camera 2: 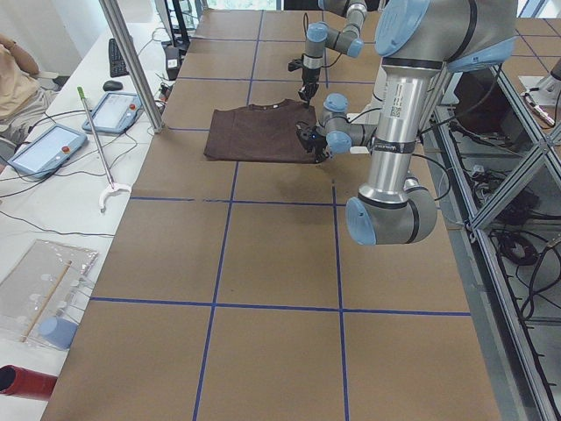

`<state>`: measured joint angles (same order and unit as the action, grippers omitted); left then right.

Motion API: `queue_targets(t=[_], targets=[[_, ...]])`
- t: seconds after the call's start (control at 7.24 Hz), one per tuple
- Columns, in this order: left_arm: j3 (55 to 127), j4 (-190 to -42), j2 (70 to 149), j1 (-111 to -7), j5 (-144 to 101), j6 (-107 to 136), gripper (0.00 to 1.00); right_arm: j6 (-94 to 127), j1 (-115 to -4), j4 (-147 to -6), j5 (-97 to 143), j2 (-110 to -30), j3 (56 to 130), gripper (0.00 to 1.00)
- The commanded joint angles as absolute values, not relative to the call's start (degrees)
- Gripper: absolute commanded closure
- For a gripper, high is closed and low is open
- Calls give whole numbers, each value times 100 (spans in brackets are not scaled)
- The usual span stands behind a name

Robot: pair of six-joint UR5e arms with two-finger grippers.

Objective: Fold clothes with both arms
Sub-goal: 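Move the left gripper to the shirt's near corner and grasp it beside the right gripper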

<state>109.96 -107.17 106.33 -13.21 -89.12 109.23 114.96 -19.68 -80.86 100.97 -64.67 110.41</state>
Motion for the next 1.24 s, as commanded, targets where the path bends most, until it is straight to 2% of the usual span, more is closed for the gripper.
queue_targets(t=[0.0, 0.14, 0.28, 0.41, 0.69, 0.83, 1.1], targets=[[11013, -10661, 10644, -1274, -8921, 10925, 55, 11496, -1969, -8103, 10090, -6443, 11057, 100], [10987, -10661, 10644, -1222, -8921, 10934, 66, 11496, -1969, -8104, 10081, -6442, 11057, 100], [10986, -10652, 10644, -1213, -8930, 10934, 90, 11496, -1986, -8104, 10081, -6434, 11057, 100], [10960, -10652, 10644, -1213, -8930, 10934, 100, 11496, -1995, -8104, 10081, -6442, 11057, 100], [11126, -10548, 10696, -1213, -9296, 10925, 100, 11496, -2048, -8112, 10142, -6442, 11091, 100], [11484, -10538, 10705, -1213, -9429, 10925, 100, 11548, -2074, -8112, 10151, -6564, 11257, 100], [12221, -10538, 10679, -1256, -9833, 10925, 100, 11838, -1672, -8139, 10143, -7361, 12325, 100]])
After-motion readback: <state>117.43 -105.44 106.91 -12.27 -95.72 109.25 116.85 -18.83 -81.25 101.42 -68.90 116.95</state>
